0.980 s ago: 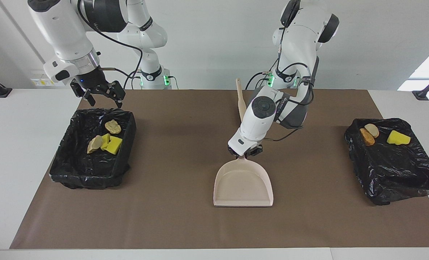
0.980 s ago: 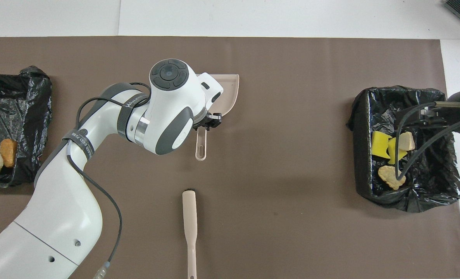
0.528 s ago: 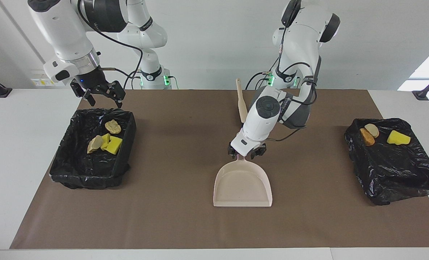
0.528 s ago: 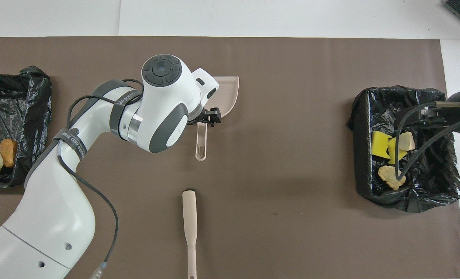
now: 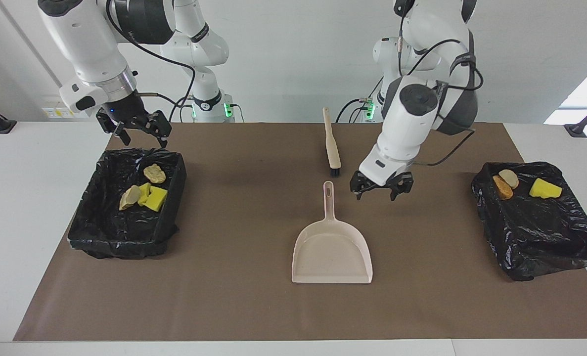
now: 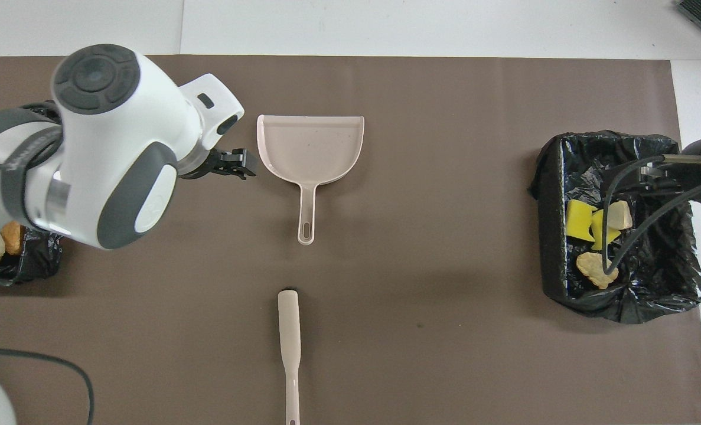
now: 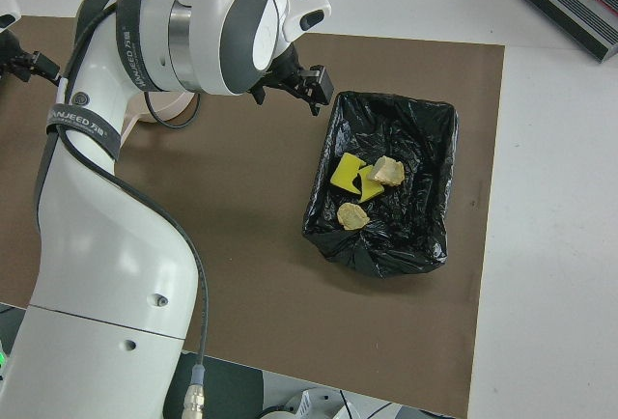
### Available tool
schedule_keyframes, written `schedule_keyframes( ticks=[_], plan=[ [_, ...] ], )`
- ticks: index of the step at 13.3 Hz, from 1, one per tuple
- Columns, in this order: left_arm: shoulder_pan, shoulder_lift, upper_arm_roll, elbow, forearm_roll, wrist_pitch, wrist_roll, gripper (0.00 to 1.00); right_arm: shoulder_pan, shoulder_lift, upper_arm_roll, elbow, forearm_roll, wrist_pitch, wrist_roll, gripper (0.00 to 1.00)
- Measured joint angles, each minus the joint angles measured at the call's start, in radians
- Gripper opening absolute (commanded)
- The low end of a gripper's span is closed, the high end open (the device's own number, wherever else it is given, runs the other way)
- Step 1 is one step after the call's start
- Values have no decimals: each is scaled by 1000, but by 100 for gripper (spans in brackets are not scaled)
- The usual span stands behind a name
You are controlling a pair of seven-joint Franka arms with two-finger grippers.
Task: Sweep and dump trash in bin
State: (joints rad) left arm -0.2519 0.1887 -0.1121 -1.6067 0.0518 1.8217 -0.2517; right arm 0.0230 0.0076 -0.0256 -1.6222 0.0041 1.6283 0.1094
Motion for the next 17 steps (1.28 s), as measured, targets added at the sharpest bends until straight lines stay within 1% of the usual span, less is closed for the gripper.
schedule_keyframes(
  ticks=[2,4,6,8,11,14,17],
  plan=[
    [5,-103,53,-33,-23,-81,76,100,0,0,0,0,0,0,0,100],
    [35,-187,89,-43,-54,-158,162,100,0,0,0,0,0,0,0,100],
    [91,-252,105,-45,-66,-216,261,100,0,0,0,0,0,0,0,100],
    [129,-291,109,-29,-70,-259,340,100,0,0,0,0,0,0,0,100],
    [138,-293,108,26,-72,-322,354,100,0,0,0,0,0,0,0,100],
    [139,-255,108,95,-72,-390,355,100,0,0,0,0,0,0,0,100],
    [140,-231,101,130,-72,-404,355,100,0,0,0,0,0,0,0,100]
  ],
)
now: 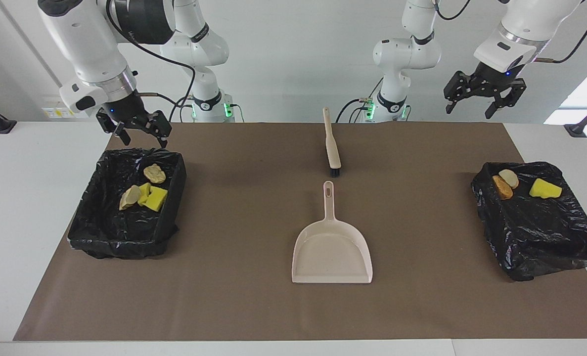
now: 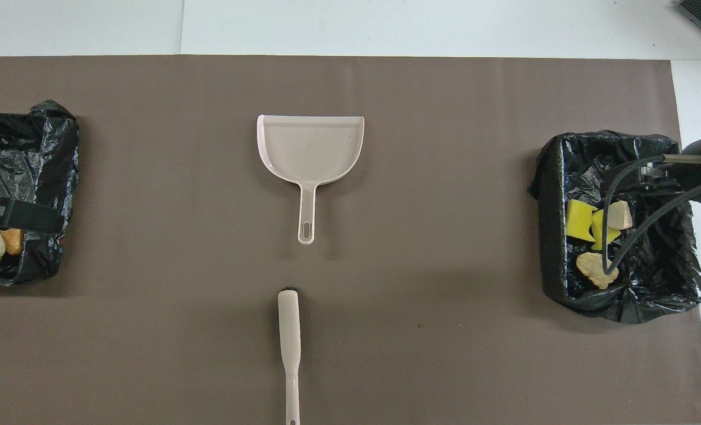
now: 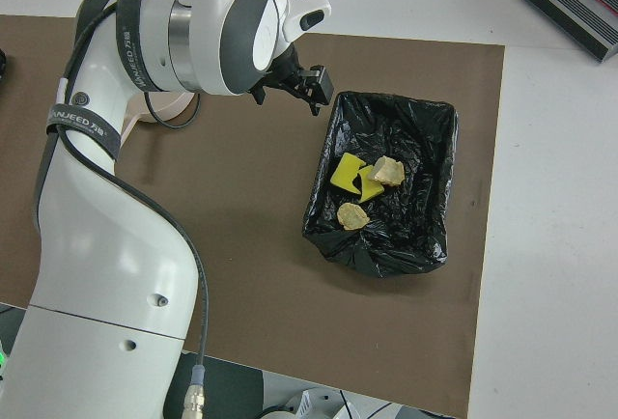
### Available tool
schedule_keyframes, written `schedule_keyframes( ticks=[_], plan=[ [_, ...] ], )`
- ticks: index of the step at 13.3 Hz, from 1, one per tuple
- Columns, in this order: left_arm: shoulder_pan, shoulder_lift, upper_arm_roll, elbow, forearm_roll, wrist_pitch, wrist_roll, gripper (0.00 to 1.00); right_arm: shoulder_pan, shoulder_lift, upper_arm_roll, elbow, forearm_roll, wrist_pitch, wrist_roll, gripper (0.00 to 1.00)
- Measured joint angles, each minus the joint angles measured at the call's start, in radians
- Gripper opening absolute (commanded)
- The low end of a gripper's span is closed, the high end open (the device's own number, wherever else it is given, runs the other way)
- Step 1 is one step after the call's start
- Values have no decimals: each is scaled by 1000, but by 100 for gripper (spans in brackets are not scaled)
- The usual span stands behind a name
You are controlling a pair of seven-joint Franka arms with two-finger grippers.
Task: Sweep and dump trash in bin
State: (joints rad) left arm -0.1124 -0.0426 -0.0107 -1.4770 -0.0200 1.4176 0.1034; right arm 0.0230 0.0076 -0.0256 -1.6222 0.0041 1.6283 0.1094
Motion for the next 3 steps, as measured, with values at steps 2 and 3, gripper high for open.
schedule_keyframes(
  ticks=[2,3],
  plan=[
    [0,0,-1,4,0,-1,0,100,0,0,0,0,0,0,0,100],
    [0,0,-1,5,0,-2,0,100,0,0,0,0,0,0,0,100]
  ],
)
